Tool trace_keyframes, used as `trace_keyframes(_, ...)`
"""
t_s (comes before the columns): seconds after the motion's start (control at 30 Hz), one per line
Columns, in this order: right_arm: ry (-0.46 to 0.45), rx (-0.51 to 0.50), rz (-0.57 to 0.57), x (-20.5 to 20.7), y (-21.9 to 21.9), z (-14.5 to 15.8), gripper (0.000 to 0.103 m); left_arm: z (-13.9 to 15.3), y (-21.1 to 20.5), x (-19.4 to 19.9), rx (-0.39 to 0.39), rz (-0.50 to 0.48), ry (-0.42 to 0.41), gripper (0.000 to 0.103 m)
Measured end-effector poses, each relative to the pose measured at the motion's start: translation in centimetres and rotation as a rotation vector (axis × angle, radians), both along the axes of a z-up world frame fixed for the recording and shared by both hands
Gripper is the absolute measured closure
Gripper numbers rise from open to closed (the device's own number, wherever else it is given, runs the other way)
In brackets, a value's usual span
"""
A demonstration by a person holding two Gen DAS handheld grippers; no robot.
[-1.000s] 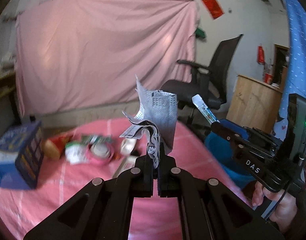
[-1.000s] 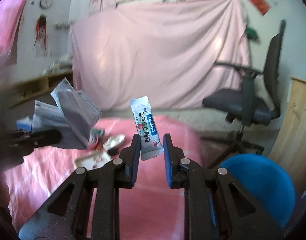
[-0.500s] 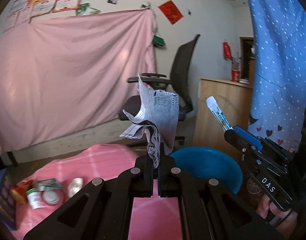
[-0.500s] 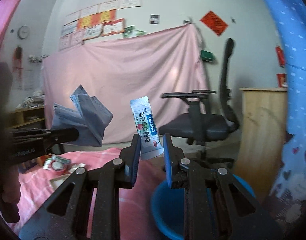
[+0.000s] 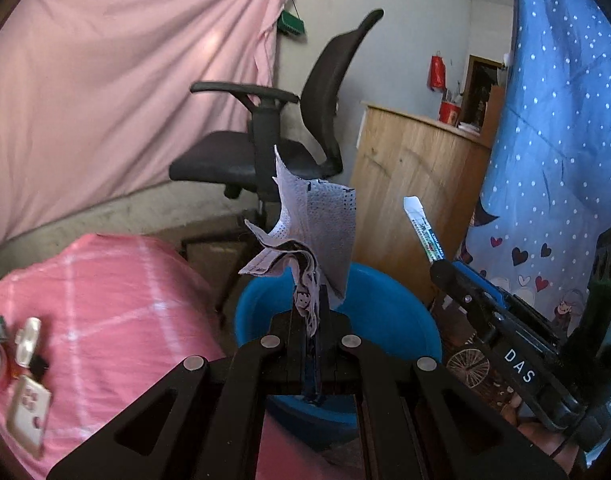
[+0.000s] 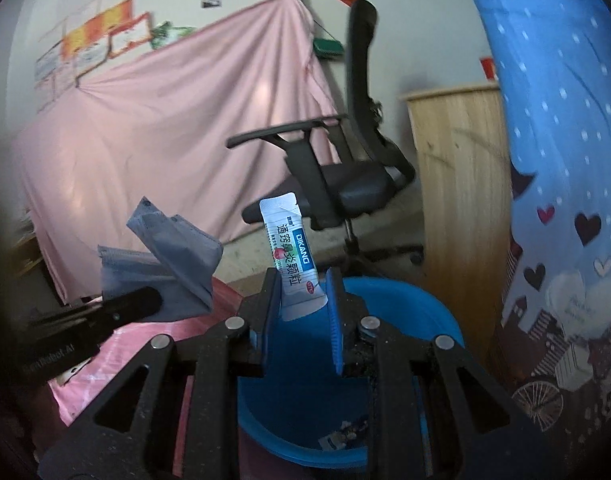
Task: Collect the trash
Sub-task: 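Open both tools over the blue basin to release the items, then move both tools back over the bed toward the remaining trash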
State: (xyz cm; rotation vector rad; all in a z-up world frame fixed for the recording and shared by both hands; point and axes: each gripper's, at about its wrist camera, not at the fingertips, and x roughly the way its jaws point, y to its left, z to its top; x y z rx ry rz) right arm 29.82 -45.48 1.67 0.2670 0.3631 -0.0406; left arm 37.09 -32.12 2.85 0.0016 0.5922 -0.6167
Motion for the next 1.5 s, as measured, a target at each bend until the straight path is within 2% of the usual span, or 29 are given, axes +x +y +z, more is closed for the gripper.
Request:
trace_keyframes(0.23, 0.082, 0.046, -0.031, 0.8, -1.8, -1.6, 0.054, -1.7, -0.8, 1.1, -0.003, -0.021, 0.073, 0.101)
trace_keyframes(0.47, 0.117, 0.07, -0.038, 1.0, -2.3, -2.3, 0.054, -2.8, -1.4, 1.8, 0.032, -0.026, 0.117, 0.096)
trace_keyframes(0.73, 0.104, 0.064, -0.034, 0.9, -1.9, -1.9, 0.054, -2.9, -0.2, 1.8, 0.014, 0.01, 0.119, 0.08)
trace_keyframes(0.87, 0.069, 0.057, -0.024, 0.7, -1.3, -1.3, 0.052, -1.9, 1.8, 1.2, -0.021, 0.104, 0.07, 0.075)
trace_keyframes(0.93, 0.041, 0.041, -0.014, 0.5, -0.7, -0.8, 0.049, -1.2, 2.8, 0.7, -0.039, 0.147, 0.031, 0.067)
trace_keyframes(1.07, -0.026, 0.0, 0.014, 0.1, 1.0, 0.4, 0.04, 0.4, 5.2, -0.4, -0.061, 0.224, -0.044, 0.06)
trace_keyframes(1.17, -0.082, -0.021, 0.033, -0.4, 2.3, 1.2, 0.033, 1.3, 6.9, -1.2, -0.063, 0.272, -0.08, 0.05)
trace_keyframes(1.27, -0.134, -0.04, 0.052, -0.8, 3.7, 2.0, 0.027, 2.0, 8.9, -2.1, -0.07, 0.334, -0.129, 0.038)
trace_keyframes(1.33, -0.174, -0.058, 0.064, -1.1, 4.8, 2.5, 0.02, 2.4, 10.3, -2.7, -0.079, 0.375, -0.159, 0.015)
trace_keyframes(1.4, -0.208, -0.068, 0.072, -1.4, 5.8, 3.0, 0.004, 2.7, 11.9, -3.6, -0.094, 0.434, -0.202, 0.006)
trace_keyframes(1.43, -0.229, -0.069, 0.071, -1.7, 6.2, 3.2, 0.0, 2.9, 12.9, -4.1, -0.105, 0.461, -0.227, 0.004)
trace_keyframes(1.5, -0.255, -0.062, 0.081, -1.8, 7.0, 3.6, 0.0, 3.1, 14.1, -4.7, -0.101, 0.492, -0.255, 0.003)
